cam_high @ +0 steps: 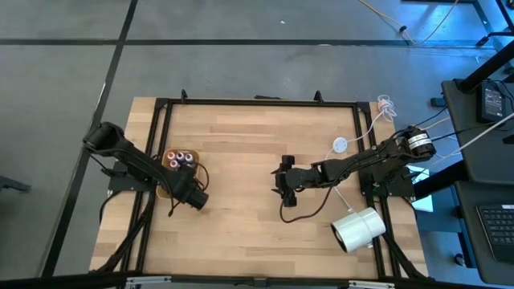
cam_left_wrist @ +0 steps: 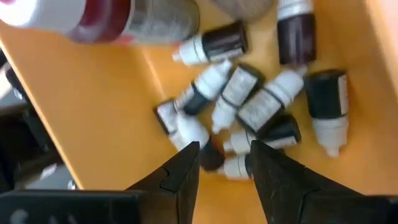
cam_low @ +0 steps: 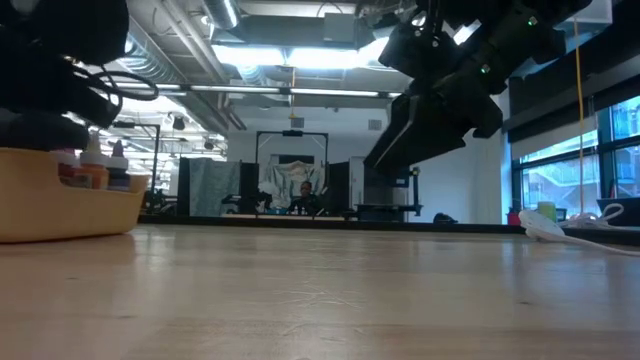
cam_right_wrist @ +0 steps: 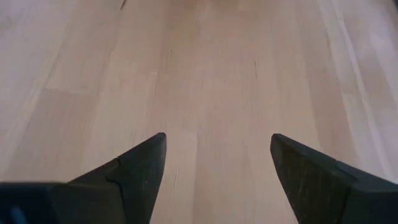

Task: Pick & Place food coloring
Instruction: Return to Home Position

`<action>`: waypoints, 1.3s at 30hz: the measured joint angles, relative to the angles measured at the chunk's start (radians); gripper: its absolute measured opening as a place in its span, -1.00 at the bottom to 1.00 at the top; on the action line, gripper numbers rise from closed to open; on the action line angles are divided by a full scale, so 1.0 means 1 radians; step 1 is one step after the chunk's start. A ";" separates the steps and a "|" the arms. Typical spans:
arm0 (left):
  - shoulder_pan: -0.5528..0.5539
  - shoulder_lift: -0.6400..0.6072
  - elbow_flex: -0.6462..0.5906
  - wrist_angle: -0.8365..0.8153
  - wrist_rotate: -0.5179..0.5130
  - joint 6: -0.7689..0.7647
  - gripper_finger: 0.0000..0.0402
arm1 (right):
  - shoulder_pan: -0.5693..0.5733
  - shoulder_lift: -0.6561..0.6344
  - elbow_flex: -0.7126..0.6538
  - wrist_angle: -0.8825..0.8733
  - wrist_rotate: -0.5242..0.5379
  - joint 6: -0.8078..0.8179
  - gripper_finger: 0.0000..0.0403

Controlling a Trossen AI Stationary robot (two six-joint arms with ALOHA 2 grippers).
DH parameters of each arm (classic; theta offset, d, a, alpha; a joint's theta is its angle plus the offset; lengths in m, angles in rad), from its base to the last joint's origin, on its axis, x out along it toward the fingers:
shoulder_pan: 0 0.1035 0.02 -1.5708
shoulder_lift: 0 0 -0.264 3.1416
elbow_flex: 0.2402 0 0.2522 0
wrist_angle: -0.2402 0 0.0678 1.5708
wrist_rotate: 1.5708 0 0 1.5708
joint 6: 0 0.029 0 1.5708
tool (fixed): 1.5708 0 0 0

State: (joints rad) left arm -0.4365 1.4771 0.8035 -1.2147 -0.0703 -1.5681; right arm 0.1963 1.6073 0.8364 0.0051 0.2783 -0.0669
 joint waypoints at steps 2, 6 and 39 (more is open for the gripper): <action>-0.006 -0.015 0.012 -0.009 0.034 0.012 -0.31 | 0.000 0.000 0.000 0.000 0.014 -0.037 0.44; -0.008 -0.057 0.079 -0.047 0.048 0.104 -0.33 | 0.001 0.000 0.000 0.000 0.025 -0.047 0.44; 0.065 -0.874 -0.251 1.093 -0.103 1.256 -0.34 | 0.164 -0.814 -0.331 -0.106 -0.088 0.088 0.44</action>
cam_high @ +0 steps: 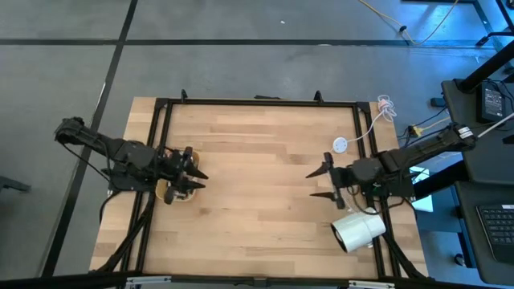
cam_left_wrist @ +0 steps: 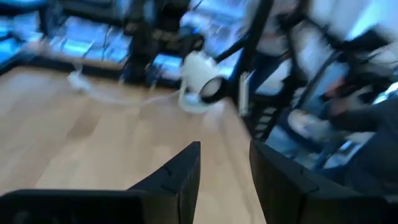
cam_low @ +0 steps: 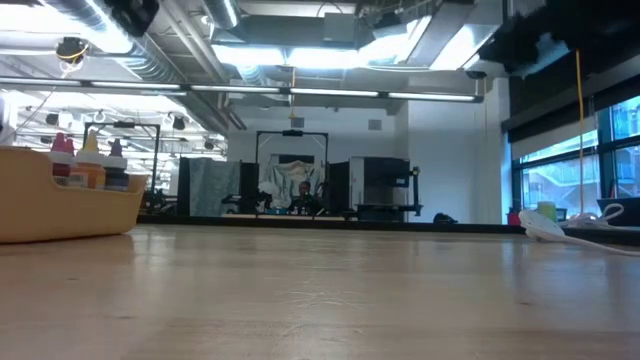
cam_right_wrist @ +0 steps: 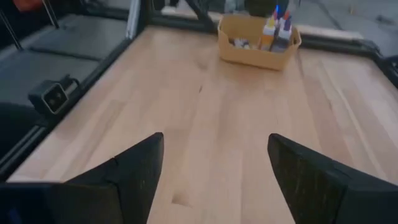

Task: Pick & Place food coloring
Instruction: Return to Home Position

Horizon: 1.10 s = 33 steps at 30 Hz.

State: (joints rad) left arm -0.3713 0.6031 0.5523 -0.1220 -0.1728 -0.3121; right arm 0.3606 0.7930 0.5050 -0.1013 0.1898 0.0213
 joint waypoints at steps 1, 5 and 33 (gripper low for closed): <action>0.020 -0.029 -0.042 0.049 0.035 0.014 -0.34 | 0.002 -0.031 -0.037 0.035 0.000 -0.002 0.44; 0.124 -0.148 -0.169 0.091 0.119 0.032 -0.33 | -0.011 -0.142 -0.151 0.131 -0.008 -0.001 0.44; 0.386 -0.601 -0.544 0.272 0.305 0.070 -0.33 | -0.110 -0.657 -0.349 0.056 -0.056 0.000 0.44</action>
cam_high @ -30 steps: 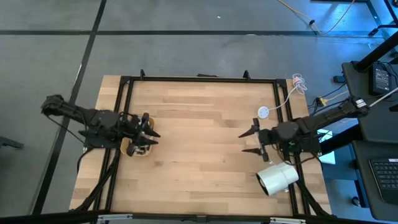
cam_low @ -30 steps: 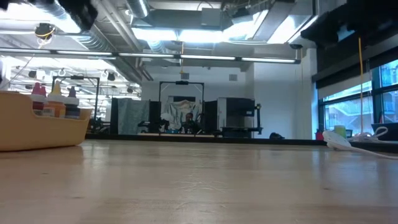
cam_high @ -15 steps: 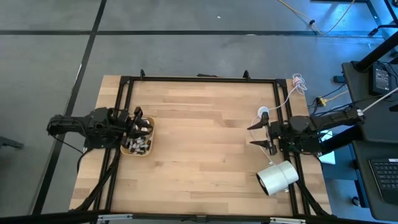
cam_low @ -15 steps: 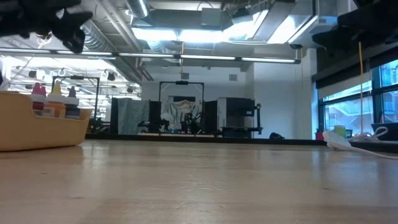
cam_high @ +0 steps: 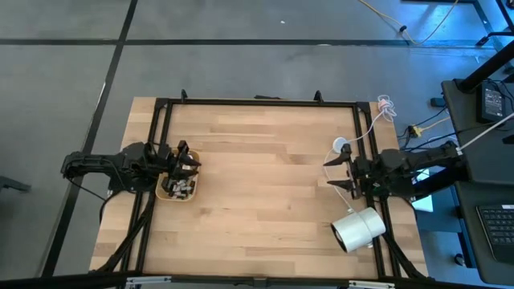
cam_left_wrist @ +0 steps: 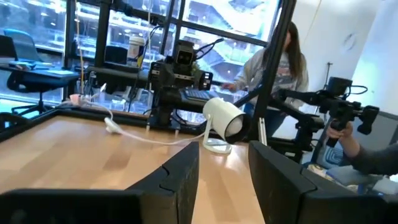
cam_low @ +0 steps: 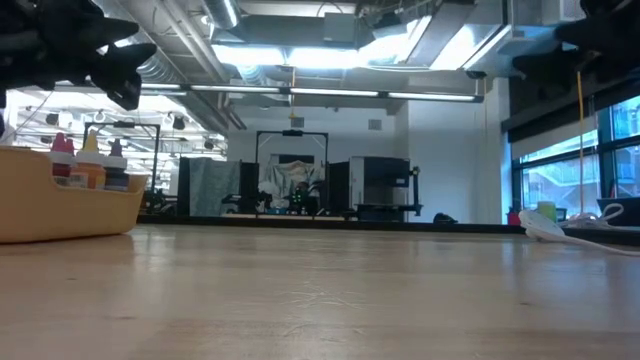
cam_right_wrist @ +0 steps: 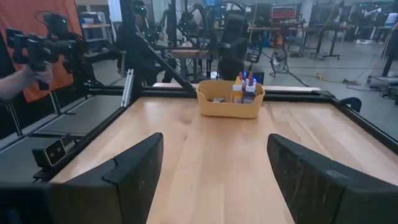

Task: Pick & Place food coloring
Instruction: Return to Home Position

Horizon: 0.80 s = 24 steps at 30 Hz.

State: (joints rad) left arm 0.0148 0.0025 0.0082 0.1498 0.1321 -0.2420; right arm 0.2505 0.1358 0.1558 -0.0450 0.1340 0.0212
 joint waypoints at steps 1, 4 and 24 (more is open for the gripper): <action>0.001 0.001 0.000 0.000 0.001 0.000 -0.34 | 0.000 -0.012 0.000 -0.007 -0.001 0.000 0.44; 0.001 -0.001 0.000 0.002 0.002 0.034 -0.34 | 0.000 -0.045 0.000 -0.029 -0.006 0.000 0.44; 0.001 0.001 0.000 -0.003 0.004 0.098 -0.34 | 0.000 -0.119 -0.149 0.216 0.015 -0.106 0.44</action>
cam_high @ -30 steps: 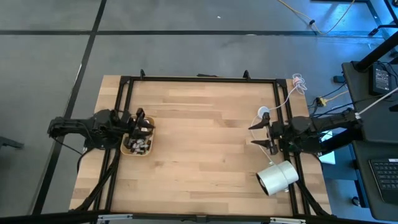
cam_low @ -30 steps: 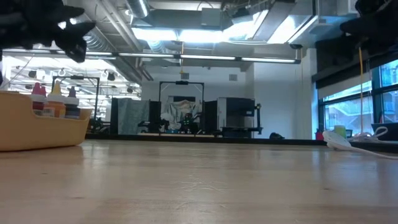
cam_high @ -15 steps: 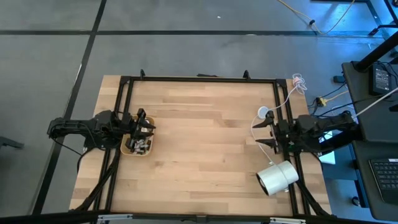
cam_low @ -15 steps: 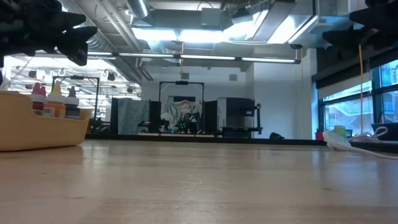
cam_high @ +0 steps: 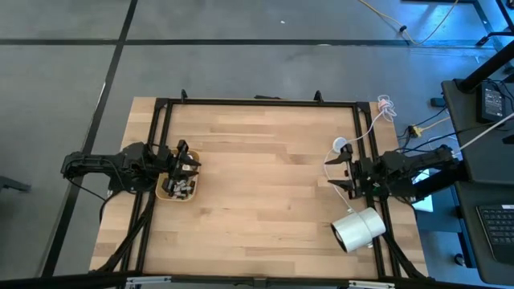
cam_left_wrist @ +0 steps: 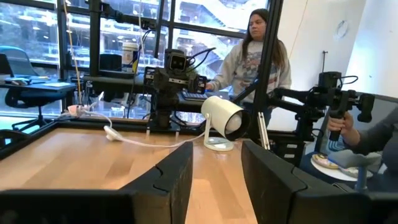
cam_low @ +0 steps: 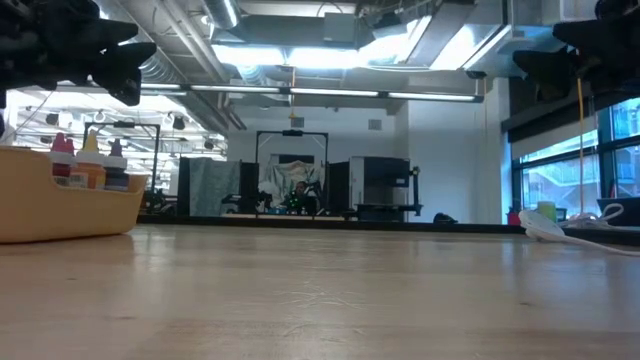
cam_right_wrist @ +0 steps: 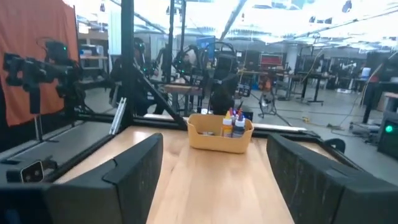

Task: Pick & Place food coloring
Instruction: Return to Home Position

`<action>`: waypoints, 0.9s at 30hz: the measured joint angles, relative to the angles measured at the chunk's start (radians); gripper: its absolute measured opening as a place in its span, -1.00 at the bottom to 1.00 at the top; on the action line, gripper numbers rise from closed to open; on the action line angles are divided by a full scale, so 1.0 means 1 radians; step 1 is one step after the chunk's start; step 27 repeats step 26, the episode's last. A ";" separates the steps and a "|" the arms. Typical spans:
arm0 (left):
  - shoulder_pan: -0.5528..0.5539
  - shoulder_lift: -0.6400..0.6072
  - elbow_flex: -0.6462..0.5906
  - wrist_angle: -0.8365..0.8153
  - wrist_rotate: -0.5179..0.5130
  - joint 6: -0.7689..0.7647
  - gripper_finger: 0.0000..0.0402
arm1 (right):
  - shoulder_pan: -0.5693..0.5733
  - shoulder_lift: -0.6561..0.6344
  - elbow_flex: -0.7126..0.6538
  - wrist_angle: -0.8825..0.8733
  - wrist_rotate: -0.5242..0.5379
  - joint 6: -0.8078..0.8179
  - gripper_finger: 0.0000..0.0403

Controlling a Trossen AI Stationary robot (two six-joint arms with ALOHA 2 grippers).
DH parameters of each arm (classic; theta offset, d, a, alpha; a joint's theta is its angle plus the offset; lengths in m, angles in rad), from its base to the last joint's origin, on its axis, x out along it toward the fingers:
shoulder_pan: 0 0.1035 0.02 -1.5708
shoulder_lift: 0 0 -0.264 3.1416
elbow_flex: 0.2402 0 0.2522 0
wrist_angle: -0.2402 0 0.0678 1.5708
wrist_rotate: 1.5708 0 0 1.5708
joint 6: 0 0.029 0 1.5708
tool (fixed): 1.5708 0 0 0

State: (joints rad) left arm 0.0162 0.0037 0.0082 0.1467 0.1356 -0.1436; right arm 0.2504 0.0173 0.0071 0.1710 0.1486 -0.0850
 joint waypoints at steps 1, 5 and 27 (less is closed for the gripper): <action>0.000 0.000 0.000 0.000 0.000 0.000 -0.34 | 0.000 -0.005 0.000 -0.001 0.000 -0.002 0.44; 0.000 0.000 0.000 0.000 0.000 0.000 -0.33 | 0.000 -0.014 0.000 -0.045 0.000 0.008 0.44; 0.000 0.001 0.000 0.000 -0.001 0.000 -0.35 | 0.000 -0.011 0.000 -0.126 0.024 0.001 0.44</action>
